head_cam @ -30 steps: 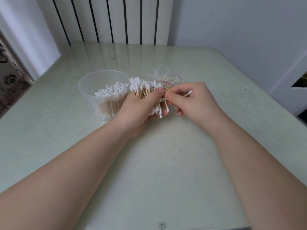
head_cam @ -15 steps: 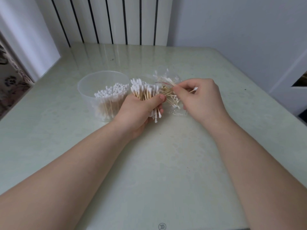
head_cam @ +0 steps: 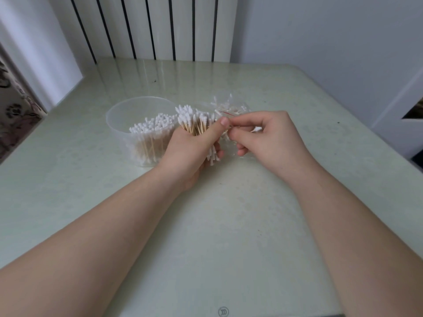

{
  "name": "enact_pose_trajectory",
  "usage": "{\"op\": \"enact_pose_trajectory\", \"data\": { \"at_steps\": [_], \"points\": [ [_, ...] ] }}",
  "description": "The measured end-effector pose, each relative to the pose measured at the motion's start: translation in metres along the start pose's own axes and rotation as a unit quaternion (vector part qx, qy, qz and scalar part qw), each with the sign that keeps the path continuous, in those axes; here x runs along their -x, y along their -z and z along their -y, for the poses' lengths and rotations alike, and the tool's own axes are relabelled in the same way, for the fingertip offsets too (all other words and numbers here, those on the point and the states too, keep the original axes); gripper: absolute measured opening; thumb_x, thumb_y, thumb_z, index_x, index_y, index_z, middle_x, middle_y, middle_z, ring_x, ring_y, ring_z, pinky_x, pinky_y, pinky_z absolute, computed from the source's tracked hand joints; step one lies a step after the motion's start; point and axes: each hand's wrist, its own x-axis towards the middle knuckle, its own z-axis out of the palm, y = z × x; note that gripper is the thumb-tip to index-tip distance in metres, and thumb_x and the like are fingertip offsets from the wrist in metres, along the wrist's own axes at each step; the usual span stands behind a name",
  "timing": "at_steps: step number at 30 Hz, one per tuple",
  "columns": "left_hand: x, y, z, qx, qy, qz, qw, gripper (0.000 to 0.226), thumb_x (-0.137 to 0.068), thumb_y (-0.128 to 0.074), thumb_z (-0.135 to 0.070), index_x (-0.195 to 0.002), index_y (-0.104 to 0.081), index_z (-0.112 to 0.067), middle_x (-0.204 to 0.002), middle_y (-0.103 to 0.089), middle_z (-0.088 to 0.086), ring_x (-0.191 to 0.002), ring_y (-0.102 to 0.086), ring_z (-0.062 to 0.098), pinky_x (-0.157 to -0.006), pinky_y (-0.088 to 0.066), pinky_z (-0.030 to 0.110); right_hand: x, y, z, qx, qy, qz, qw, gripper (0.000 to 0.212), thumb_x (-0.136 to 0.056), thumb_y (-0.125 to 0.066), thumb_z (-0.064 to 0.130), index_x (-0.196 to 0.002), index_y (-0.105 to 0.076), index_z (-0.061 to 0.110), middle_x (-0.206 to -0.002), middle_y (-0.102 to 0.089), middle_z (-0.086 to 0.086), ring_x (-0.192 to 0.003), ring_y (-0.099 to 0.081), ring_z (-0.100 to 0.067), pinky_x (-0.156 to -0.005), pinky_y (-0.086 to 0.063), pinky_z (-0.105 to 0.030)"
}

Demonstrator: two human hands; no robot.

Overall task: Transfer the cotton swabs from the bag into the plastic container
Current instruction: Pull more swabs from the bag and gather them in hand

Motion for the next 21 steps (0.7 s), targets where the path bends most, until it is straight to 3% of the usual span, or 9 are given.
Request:
{"op": "enact_pose_trajectory", "data": {
  "at_steps": [4,7,9,12,17,21],
  "points": [
    [-0.0007,0.0024,0.0031,0.010,-0.002,0.017,1.000,0.012,-0.095,-0.069,-0.015,-0.096,-0.069,-0.003,-0.075,-0.067,0.005,-0.066,-0.058,0.016,-0.059,-0.050,0.028,0.0018,-0.0017,-0.0007,-0.030,-0.015,0.037,0.999,0.016,-0.082,-0.079,0.006,-0.097,-0.077,0.013,-0.069,-0.070,-0.008,-0.060,-0.068,-0.018,-0.065,-0.061,-0.036],
    [-0.0016,0.0029,0.0046,-0.006,0.006,0.008,1.000,0.019,-0.099,-0.065,-0.016,-0.088,-0.069,-0.001,-0.076,-0.065,0.016,-0.068,-0.058,0.027,-0.064,-0.046,0.034,0.0023,0.0003,-0.0006,-0.046,-0.015,0.054,0.997,0.023,-0.082,-0.078,0.004,-0.104,-0.077,0.011,-0.076,-0.074,-0.010,-0.062,-0.069,-0.015,-0.065,-0.060,-0.030],
    [-0.0030,0.0023,0.0048,-0.006,0.011,-0.011,1.000,0.022,-0.100,-0.060,-0.015,-0.088,-0.067,0.001,-0.077,-0.063,0.022,-0.070,-0.058,0.030,-0.066,-0.044,0.038,0.0038,0.0024,0.0008,-0.063,-0.026,0.089,0.994,0.032,-0.083,-0.074,-0.004,-0.113,-0.073,0.009,-0.089,-0.075,-0.010,-0.070,-0.073,-0.013,-0.068,-0.059,-0.024],
    [-0.0043,0.0018,0.0037,0.014,0.031,-0.036,0.999,0.016,-0.100,-0.058,-0.012,-0.096,-0.067,0.000,-0.085,-0.068,0.024,-0.073,-0.066,0.030,-0.066,-0.051,0.036,0.0033,0.0060,0.0012,-0.092,-0.052,0.132,0.986,0.040,-0.082,-0.068,-0.015,-0.115,-0.072,0.008,-0.103,-0.074,-0.015,-0.088,-0.075,-0.018,-0.077,-0.060,-0.026],
    [-0.0043,0.0021,0.0042,0.029,0.030,-0.009,0.999,0.019,-0.101,-0.055,-0.009,-0.096,-0.070,0.000,-0.088,-0.074,0.017,-0.076,-0.071,0.027,-0.071,-0.056,0.035,0.0030,0.0065,0.0012,-0.157,-0.080,0.114,0.978,0.024,-0.083,-0.068,-0.016,-0.098,-0.072,0.003,-0.085,-0.076,-0.007,-0.085,-0.074,-0.014,-0.075,-0.062,-0.029],
    [-0.0046,0.0039,0.0049,0.028,0.032,0.002,0.999,0.023,-0.103,-0.054,-0.012,-0.106,-0.069,0.005,-0.101,-0.075,0.020,-0.088,-0.072,0.032,-0.084,-0.058,0.042,0.0024,0.0052,-0.0007,-0.102,-0.054,0.110,0.987,0.022,-0.087,-0.069,-0.007,-0.095,-0.074,0.013,-0.075,-0.075,-0.003,-0.072,-0.073,-0.013,-0.075,-0.062,-0.030]
  ]
}}
